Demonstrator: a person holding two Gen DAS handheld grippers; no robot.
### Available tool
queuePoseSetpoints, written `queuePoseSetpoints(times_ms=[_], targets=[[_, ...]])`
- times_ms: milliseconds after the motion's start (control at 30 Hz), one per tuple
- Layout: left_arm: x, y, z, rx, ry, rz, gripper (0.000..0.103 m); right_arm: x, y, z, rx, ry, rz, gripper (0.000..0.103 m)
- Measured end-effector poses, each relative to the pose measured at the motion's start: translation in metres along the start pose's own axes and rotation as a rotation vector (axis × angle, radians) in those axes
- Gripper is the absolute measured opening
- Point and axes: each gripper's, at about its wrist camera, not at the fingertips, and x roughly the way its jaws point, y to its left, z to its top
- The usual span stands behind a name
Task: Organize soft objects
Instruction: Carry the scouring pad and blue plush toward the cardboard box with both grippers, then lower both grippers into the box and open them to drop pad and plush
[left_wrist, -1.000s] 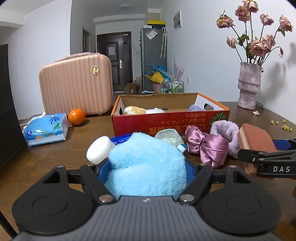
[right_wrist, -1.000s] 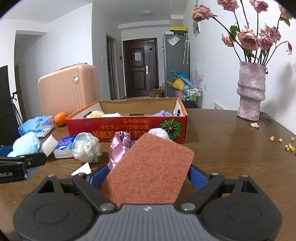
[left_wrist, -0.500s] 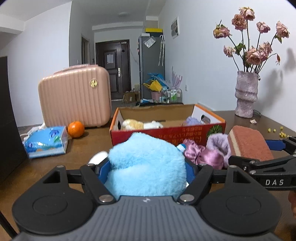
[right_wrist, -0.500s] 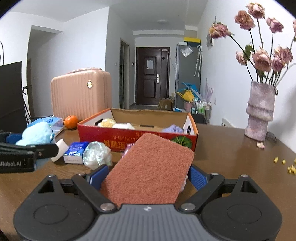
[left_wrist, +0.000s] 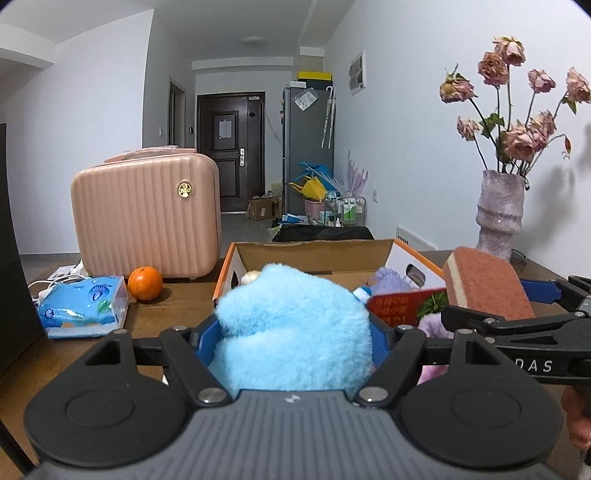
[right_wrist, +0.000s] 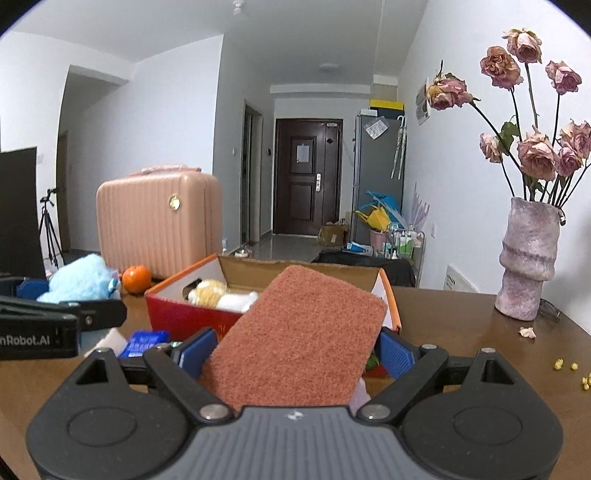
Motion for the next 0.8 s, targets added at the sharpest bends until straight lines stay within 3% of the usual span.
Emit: queuePoseSetpoints(times_ms=[800], targets=[[0.075,0.003,0.041,-0.075,-0.037,0.030,0.076,0.072,-0.016,0.043,0.022,-0.053,0.003,0.092]])
